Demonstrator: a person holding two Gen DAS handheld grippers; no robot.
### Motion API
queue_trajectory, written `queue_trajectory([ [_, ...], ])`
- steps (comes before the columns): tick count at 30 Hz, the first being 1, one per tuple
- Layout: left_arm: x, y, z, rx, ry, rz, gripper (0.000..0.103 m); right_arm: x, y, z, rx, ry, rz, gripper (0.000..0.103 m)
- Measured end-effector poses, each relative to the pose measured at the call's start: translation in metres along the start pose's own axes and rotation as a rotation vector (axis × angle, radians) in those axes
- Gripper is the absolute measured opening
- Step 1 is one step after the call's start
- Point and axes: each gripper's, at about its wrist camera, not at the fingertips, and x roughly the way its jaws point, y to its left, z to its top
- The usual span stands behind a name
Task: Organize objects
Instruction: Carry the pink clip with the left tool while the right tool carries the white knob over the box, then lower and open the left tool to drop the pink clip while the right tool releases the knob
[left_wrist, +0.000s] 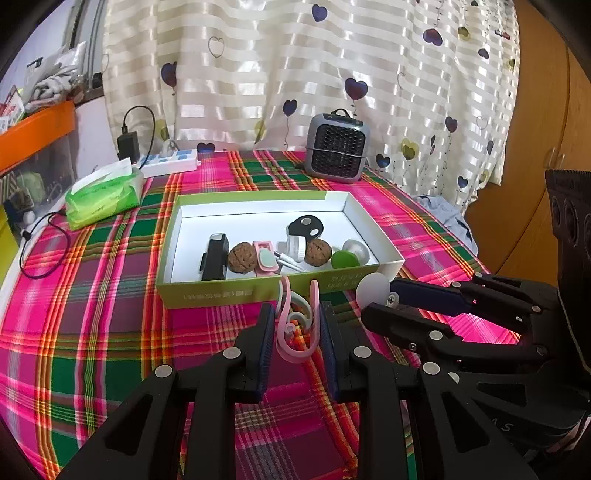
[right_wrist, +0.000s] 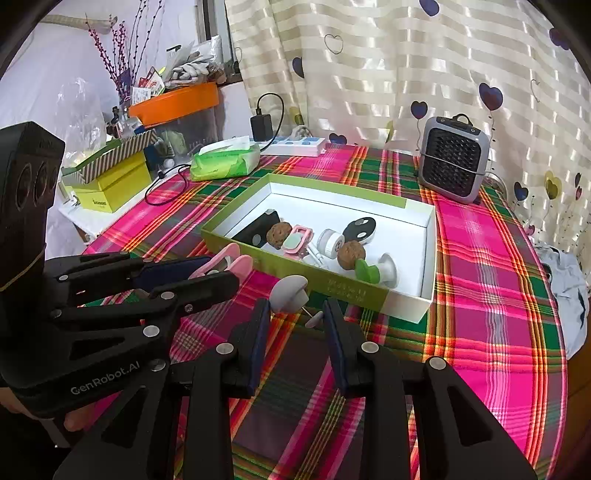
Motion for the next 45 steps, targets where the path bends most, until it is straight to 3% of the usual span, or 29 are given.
queue_trajectory([
  [18, 0.010, 0.003, 0.014, 0.005, 0.001, 0.012, 0.022, 0.007, -0.011, 0.007, 0.011, -0.006, -0.003, 0.031],
  [45, 0.052, 0.029, 0.050, 0.010, -0.002, 0.042, 0.022, 0.060, -0.030, 0.039, 0.002, 0.036, -0.005, 0.031],
])
